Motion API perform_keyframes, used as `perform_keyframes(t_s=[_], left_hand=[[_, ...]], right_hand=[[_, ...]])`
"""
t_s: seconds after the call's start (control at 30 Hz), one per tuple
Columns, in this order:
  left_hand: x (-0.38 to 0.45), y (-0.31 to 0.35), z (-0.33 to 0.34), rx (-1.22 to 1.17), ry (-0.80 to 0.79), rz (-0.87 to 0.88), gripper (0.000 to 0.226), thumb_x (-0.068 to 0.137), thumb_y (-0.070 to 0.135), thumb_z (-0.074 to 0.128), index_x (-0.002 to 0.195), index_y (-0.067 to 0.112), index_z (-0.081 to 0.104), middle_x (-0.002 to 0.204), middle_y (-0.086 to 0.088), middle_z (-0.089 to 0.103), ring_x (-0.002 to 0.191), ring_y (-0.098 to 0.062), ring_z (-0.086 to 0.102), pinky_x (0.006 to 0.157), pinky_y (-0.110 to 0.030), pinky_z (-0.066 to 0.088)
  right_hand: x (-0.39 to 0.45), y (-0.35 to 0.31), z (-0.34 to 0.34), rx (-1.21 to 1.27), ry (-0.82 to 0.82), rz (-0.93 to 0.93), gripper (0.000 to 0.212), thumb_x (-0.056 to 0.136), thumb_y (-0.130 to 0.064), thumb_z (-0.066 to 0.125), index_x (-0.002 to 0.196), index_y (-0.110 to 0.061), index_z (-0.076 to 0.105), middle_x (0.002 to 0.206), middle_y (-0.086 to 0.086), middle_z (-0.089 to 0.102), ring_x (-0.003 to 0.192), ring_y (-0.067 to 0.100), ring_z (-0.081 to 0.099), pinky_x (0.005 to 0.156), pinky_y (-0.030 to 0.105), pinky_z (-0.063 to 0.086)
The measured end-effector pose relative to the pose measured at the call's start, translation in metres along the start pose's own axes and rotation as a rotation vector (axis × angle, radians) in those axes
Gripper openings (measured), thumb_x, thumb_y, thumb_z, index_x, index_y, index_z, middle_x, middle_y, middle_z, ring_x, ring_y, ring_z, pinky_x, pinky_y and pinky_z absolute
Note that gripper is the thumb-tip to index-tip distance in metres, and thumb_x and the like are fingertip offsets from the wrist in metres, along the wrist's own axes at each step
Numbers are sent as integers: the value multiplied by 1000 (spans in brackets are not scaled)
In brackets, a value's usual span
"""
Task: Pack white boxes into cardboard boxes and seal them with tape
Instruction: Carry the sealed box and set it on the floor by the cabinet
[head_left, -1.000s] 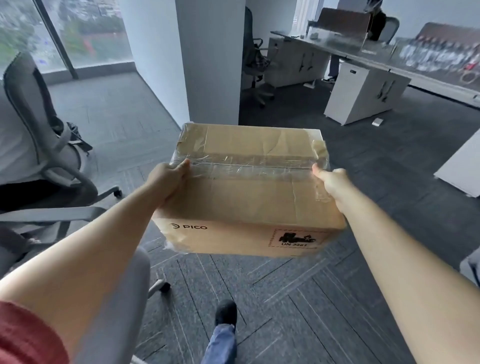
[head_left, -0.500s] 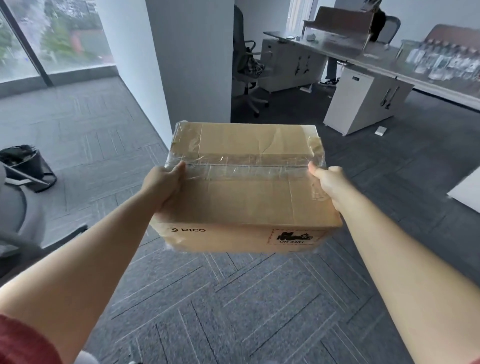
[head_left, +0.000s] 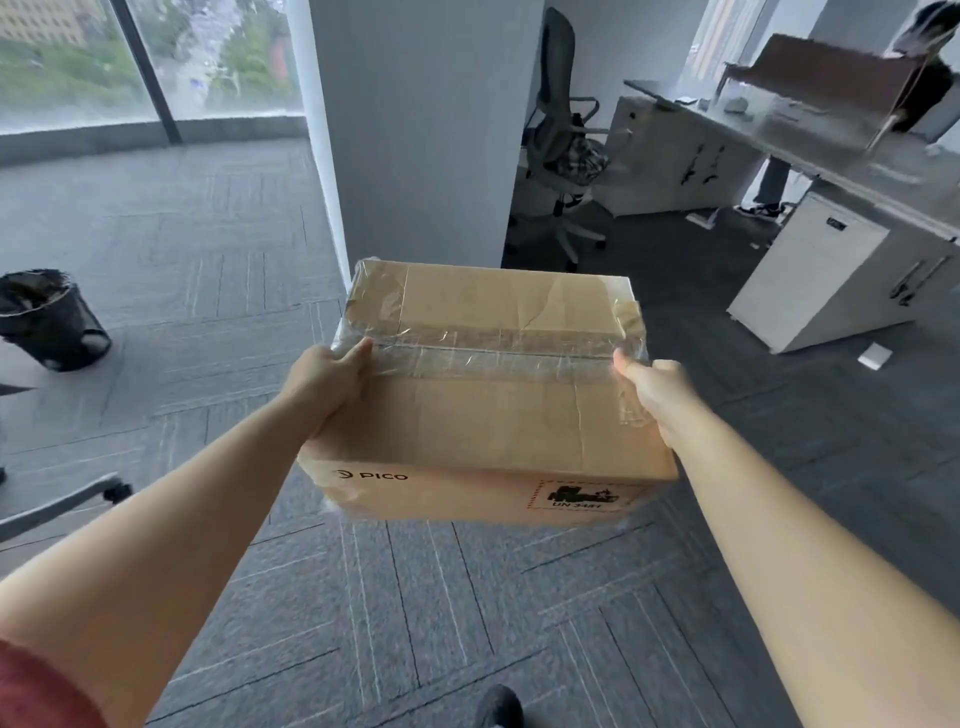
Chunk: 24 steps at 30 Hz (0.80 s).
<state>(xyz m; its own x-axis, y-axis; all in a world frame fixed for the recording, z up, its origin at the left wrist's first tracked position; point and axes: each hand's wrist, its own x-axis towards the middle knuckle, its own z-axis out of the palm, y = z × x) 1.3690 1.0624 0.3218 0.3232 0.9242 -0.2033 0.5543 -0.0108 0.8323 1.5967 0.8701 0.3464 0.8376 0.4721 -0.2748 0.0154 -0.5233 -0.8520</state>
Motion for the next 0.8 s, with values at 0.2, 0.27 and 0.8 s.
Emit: perform_keyframes(t_s=[0.2, 0.27, 0.8], left_hand=[[94, 34, 53, -61, 81, -84, 40, 93, 40, 49, 66, 10, 50, 64, -6, 49, 80, -24, 50, 75, -32, 37], [126, 40, 65, -58, 97, -104, 42, 93, 40, 49, 64, 11, 49, 62, -4, 47, 80, -25, 49, 74, -33, 37], [436, 60, 153, 27, 39, -327, 44, 93, 41, 47, 62, 11, 40, 61, -4, 40, 54, -16, 36, 51, -28, 28]], right_hand=[[136, -37, 4, -39, -90, -6, 63, 90, -42, 53, 136, 0, 40, 139, 13, 45, 128, 30, 43, 98, 36, 34], [177, -47, 13, -50, -112, 2, 65, 90, -44, 53, 136, 0, 40, 140, 14, 45, 129, 30, 43, 102, 39, 34], [501, -97, 154, -185, -261, 117, 66, 92, -42, 49, 141, -2, 33, 147, 12, 38, 134, 30, 37, 108, 43, 31]])
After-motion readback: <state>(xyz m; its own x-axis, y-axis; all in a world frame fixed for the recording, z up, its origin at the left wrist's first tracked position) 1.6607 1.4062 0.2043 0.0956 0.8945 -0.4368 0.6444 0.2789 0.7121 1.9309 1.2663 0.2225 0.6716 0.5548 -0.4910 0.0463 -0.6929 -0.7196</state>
